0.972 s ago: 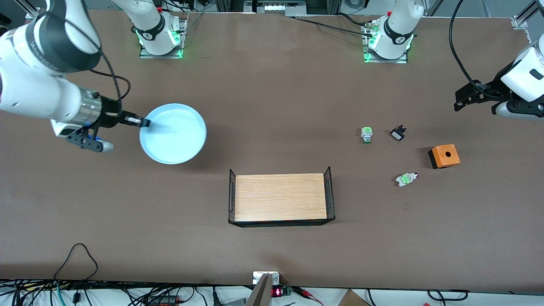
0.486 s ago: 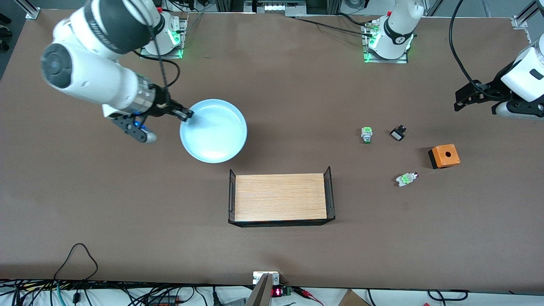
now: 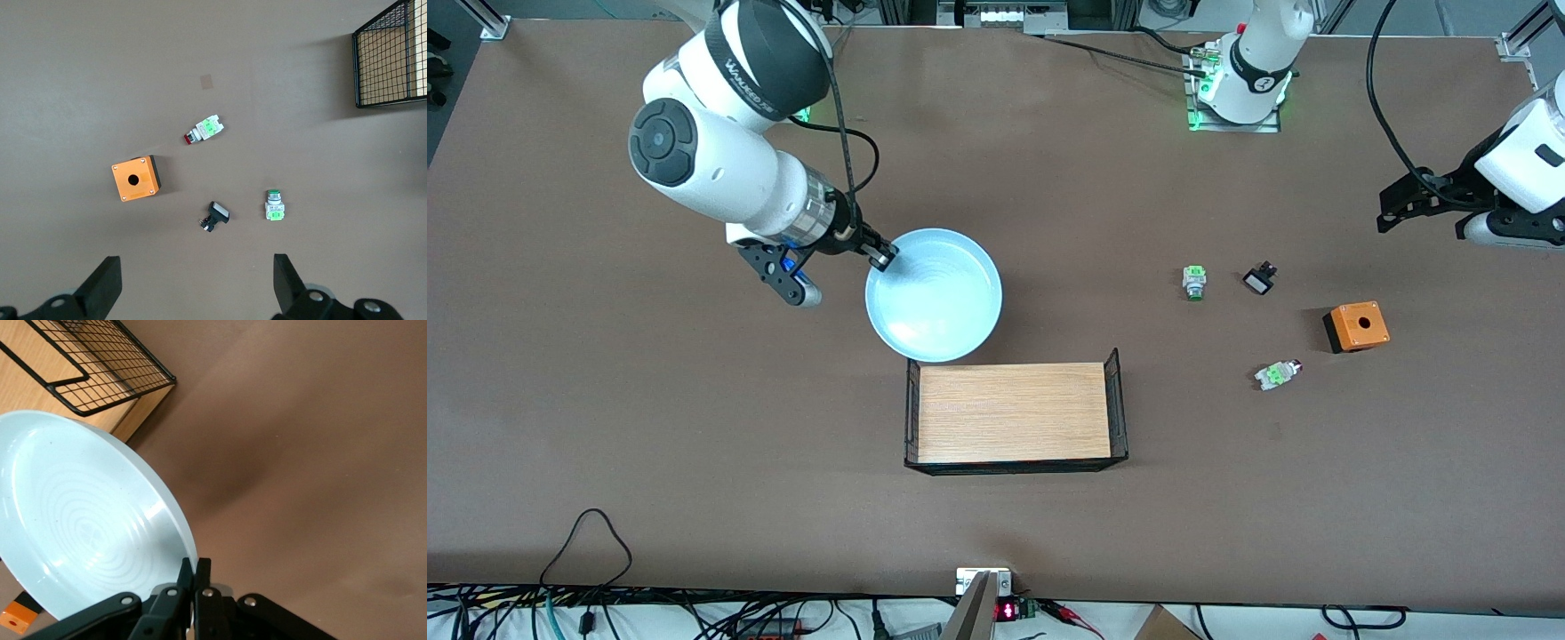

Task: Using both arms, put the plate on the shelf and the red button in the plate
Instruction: 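Lift the plate with the right gripper and carry it onto the wooden tray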

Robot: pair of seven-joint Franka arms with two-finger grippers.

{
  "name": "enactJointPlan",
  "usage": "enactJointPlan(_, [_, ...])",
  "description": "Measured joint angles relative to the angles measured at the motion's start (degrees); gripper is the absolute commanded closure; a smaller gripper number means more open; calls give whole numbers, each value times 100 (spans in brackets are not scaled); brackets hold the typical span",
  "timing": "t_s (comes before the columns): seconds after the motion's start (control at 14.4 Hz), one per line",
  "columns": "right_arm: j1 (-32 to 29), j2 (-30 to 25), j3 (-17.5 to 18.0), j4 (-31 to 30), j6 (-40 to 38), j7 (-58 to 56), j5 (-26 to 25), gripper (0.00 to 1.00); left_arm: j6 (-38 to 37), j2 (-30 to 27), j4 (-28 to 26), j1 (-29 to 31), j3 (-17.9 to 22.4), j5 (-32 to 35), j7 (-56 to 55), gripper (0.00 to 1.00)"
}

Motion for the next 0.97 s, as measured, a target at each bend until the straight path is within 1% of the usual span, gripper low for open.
enactJointPlan(0.35, [202, 595, -2, 504, 532, 282, 0, 100, 0, 0, 1, 0, 0, 0, 0, 0])
enactJointPlan(0.49, [281, 819, -2, 699, 582, 411, 0, 100, 0, 0, 1, 0, 0, 0, 0, 0])
enactJointPlan(0.76, [305, 1016, -18, 854, 636, 444, 0, 100, 0, 0, 1, 0, 0, 0, 0, 0])
enactJointPlan(0.97, [318, 1172, -20, 912, 992, 521, 0, 100, 0, 0, 1, 0, 0, 0, 0, 0])
